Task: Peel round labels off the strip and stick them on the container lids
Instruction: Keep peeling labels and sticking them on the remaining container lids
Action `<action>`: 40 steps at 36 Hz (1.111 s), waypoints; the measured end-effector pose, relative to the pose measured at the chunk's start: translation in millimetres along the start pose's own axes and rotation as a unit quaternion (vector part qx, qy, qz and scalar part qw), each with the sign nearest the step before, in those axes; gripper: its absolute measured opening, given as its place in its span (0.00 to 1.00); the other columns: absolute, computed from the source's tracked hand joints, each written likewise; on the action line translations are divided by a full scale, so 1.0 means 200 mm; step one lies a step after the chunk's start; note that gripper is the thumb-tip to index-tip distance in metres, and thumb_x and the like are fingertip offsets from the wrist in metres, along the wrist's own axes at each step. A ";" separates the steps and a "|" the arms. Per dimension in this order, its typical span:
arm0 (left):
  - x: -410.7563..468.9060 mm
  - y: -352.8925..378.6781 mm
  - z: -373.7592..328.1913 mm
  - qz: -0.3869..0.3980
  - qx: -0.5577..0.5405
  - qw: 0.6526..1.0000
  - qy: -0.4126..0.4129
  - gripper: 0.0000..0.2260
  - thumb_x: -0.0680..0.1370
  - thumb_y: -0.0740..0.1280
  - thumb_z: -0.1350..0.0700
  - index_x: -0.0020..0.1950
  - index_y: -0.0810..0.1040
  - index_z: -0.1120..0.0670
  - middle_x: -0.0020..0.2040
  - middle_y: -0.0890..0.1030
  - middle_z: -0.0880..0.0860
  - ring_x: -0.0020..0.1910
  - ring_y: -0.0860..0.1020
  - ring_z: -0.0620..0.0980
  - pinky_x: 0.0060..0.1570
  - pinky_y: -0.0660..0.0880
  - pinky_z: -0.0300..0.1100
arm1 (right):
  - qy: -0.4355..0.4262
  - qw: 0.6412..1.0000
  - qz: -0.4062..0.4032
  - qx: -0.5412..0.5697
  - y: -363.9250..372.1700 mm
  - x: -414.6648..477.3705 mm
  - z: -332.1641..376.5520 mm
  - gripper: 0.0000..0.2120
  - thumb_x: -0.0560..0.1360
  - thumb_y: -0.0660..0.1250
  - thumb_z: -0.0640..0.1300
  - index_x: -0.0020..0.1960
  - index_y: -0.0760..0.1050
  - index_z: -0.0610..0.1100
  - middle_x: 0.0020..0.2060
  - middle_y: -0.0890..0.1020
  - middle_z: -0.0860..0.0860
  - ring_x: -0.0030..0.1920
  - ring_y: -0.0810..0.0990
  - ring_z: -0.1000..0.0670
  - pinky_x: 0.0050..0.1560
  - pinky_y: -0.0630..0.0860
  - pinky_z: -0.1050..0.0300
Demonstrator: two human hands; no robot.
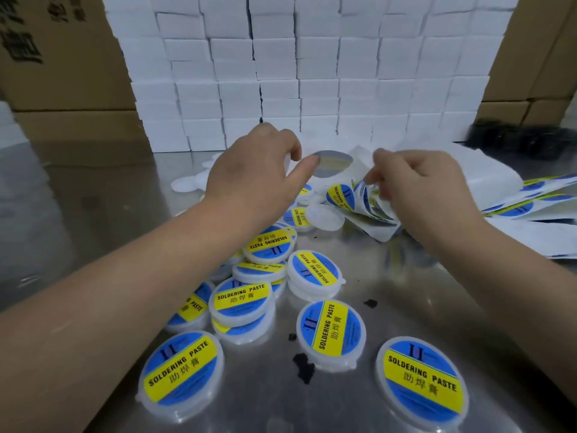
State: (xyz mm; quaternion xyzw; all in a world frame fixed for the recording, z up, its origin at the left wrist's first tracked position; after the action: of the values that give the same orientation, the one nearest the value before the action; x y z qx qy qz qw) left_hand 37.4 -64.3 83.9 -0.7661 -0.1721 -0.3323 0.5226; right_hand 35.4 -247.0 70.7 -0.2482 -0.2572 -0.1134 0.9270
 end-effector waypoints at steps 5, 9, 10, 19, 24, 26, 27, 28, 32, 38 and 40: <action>-0.01 -0.01 -0.02 -0.016 0.001 0.998 0.065 0.15 0.75 0.60 0.41 0.49 0.75 0.51 0.49 0.72 0.48 0.47 0.70 0.47 0.40 0.59 0.39 | 0.075 0.995 0.046 0.055 0.04 0.00 -0.04 0.24 0.75 0.57 0.58 0.28 0.79 0.46 0.20 0.75 0.54 0.20 0.68 0.59 0.32 0.65 0.58; -0.02 -0.02 -0.04 -0.039 -0.009 0.994 0.104 0.14 0.75 0.64 0.43 0.49 0.77 0.53 0.51 0.75 0.51 0.49 0.72 0.50 0.41 0.60 0.38 | 0.091 0.991 0.054 0.080 0.05 0.01 -0.04 0.14 0.71 0.63 0.54 0.33 0.80 0.49 0.22 0.75 0.52 0.21 0.67 0.55 0.33 0.66 0.57; -0.02 -0.02 -0.04 -0.041 -0.008 0.993 0.111 0.14 0.74 0.65 0.43 0.49 0.77 0.54 0.51 0.75 0.51 0.49 0.72 0.51 0.41 0.60 0.38 | 0.093 0.990 0.050 0.088 0.05 0.01 -0.04 0.12 0.70 0.65 0.52 0.32 0.80 0.49 0.22 0.76 0.52 0.21 0.67 0.55 0.33 0.66 0.57; -0.01 0.00 -0.03 -0.018 -0.041 0.996 0.072 0.17 0.69 0.70 0.43 0.45 0.66 0.51 0.46 0.67 0.46 0.43 0.67 0.47 0.36 0.55 0.36 | 0.074 0.993 0.022 0.093 0.04 0.01 -0.04 0.09 0.69 0.64 0.39 0.31 0.77 0.42 0.22 0.75 0.54 0.24 0.67 0.55 0.28 0.65 0.61; 0.03 0.07 0.07 0.043 -0.151 0.981 -0.110 0.11 0.75 0.65 0.51 0.51 0.65 0.51 0.51 0.72 0.49 0.38 0.72 0.48 0.33 0.64 0.39 | 0.058 0.992 -0.023 0.109 0.00 0.01 -0.03 0.08 0.70 0.61 0.39 0.36 0.74 0.35 0.24 0.72 0.50 0.23 0.68 0.55 0.26 0.65 0.65; 0.03 0.09 0.07 0.071 -0.241 0.957 -0.144 0.09 0.79 0.60 0.52 0.58 0.66 0.50 0.54 0.74 0.48 0.36 0.74 0.44 0.32 0.70 0.32 | 0.061 0.990 -0.010 0.127 0.01 0.02 -0.02 0.11 0.71 0.62 0.38 0.31 0.75 0.44 0.21 0.74 0.55 0.21 0.69 0.57 0.24 0.67 0.68; 0.03 0.10 0.07 0.080 -0.305 0.936 -0.158 0.12 0.80 0.58 0.52 0.63 0.65 0.49 0.55 0.76 0.49 0.40 0.77 0.45 0.38 0.74 0.31 | 0.062 0.988 0.006 0.144 0.02 0.01 -0.01 0.12 0.71 0.63 0.37 0.30 0.75 0.47 0.20 0.75 0.56 0.21 0.69 0.58 0.23 0.67 0.68; 0.02 0.10 0.05 0.088 -0.371 0.908 -0.175 0.14 0.81 0.57 0.52 0.66 0.65 0.50 0.56 0.77 0.50 0.45 0.79 0.46 0.47 0.76 0.35 | 0.059 0.985 0.023 0.158 0.03 0.01 0.00 0.13 0.72 0.63 0.37 0.30 0.75 0.48 0.20 0.75 0.56 0.20 0.69 0.57 0.23 0.67 0.68; 0.01 0.08 0.00 0.098 -0.532 0.820 -0.186 0.09 0.81 0.56 0.57 0.53 0.74 0.46 0.49 0.80 0.49 0.37 0.81 0.46 0.37 0.80 0.39 | 0.042 0.980 0.067 0.183 0.06 -0.02 0.04 0.17 0.73 0.64 0.36 0.28 0.78 0.49 0.21 0.74 0.55 0.22 0.68 0.56 0.25 0.68 0.66; -0.02 0.10 -0.02 0.165 -0.622 0.734 -0.217 0.13 0.81 0.56 0.61 0.50 0.76 0.46 0.54 0.77 0.56 0.41 0.81 0.54 0.38 0.81 0.46 | 0.031 0.971 0.105 0.214 0.08 -0.05 0.07 0.14 0.73 0.65 0.36 0.31 0.77 0.48 0.21 0.74 0.55 0.22 0.69 0.56 0.26 0.69 0.66; -0.03 0.11 -0.03 0.187 -0.641 0.714 -0.211 0.13 0.81 0.53 0.60 0.51 0.76 0.47 0.52 0.79 0.57 0.41 0.81 0.54 0.37 0.81 0.46 | 0.027 0.968 0.125 0.217 0.09 -0.06 0.07 0.12 0.74 0.64 0.36 0.34 0.76 0.46 0.21 0.74 0.55 0.22 0.69 0.56 0.26 0.69 0.67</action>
State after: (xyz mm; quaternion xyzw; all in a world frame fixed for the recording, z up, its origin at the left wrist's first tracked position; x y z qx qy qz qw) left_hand 45.2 -79.1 66.7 -0.9841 0.1231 -0.0888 -0.0924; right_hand 25.3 -223.2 68.2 -0.0679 -0.2179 0.0550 0.9721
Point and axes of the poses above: each hand's wrist, its own x-axis towards the middle knuckle, its own y-axis out of the palm, z = x × y, the point moved 4 cm from there along x, towards the middle knuckle
